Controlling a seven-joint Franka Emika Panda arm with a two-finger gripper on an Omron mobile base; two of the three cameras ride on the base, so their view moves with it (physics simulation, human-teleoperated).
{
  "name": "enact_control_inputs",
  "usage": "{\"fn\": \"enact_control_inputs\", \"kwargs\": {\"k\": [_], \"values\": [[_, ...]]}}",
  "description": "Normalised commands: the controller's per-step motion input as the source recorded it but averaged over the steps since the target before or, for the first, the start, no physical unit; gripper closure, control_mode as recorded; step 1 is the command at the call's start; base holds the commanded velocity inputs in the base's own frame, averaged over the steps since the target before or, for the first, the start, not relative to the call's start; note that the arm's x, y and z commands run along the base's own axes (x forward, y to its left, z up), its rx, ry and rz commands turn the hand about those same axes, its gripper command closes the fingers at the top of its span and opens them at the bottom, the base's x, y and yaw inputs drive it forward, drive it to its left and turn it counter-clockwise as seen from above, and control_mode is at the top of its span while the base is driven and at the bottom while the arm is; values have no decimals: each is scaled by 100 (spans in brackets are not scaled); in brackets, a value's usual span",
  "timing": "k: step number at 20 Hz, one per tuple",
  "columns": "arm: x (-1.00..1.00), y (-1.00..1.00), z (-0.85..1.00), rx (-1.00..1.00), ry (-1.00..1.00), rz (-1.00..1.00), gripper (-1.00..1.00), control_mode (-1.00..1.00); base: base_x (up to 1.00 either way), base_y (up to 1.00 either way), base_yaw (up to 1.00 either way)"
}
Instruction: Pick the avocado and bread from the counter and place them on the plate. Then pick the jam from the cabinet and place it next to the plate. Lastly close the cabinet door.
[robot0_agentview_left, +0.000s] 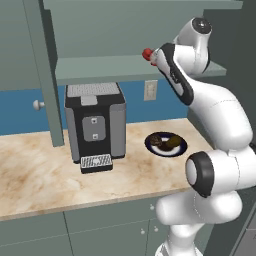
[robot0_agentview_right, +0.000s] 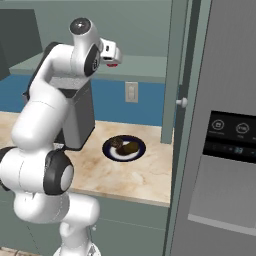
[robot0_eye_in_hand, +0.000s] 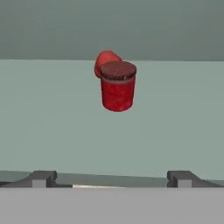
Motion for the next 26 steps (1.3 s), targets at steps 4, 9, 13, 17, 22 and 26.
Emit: {"fn": "enact_control_inputs", "kwargs": {"k": [4, 9, 13, 17, 22, 26], "values": [[41, 0, 0, 0, 7, 0, -100, -100, 0, 0, 0], [43, 0, -4, 0, 1, 0, -100, -100, 0, 0, 0], [47, 0, -11, 0, 0, 0, -100, -100, 0, 0, 0], [40, 0, -25, 0, 0, 0, -100, -100, 0, 0, 0], [34, 0, -30, 0, -2, 0, -100, -100, 0, 0, 0], [38, 0, -6, 0, -3, 0, -100, -100, 0, 0, 0]]}}
